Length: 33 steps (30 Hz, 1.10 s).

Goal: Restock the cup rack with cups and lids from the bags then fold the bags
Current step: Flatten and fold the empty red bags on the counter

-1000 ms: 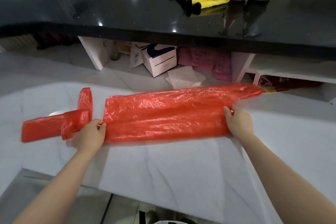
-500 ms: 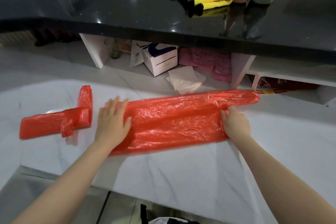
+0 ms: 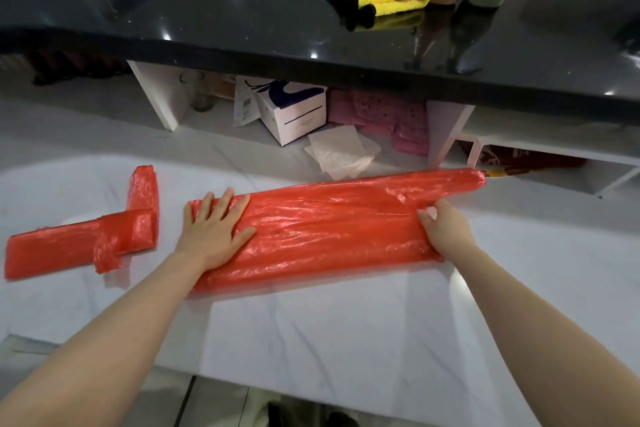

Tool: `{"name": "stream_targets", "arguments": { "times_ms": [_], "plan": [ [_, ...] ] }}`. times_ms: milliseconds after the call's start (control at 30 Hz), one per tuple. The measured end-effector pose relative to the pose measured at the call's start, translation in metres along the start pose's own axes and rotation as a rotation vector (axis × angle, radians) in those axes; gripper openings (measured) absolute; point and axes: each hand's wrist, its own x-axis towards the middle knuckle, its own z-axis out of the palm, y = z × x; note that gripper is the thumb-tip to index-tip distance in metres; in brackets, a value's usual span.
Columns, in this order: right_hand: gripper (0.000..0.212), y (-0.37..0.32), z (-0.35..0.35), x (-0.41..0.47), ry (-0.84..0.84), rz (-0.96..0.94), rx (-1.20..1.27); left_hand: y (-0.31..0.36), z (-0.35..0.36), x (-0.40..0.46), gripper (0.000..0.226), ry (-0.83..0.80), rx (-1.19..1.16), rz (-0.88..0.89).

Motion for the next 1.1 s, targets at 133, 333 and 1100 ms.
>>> {"name": "stream_targets", "arguments": {
  "times_ms": [133,333,1100],
  "plan": [
    [0.034,-0.003,0.001,-0.006,0.033,-0.004,0.036,0.015,-0.006,-0.002,0.068,0.062,0.056,-0.065],
    [0.032,0.002,0.001,-0.018,0.036,0.012,0.084,0.067,-0.008,0.008,0.068,0.098,-0.071,0.067],
    [0.062,-0.040,0.041,0.039,-0.132,-0.430,-0.481,0.062,0.011,0.014,0.081,0.080,-0.010,0.001]
  ]
}}
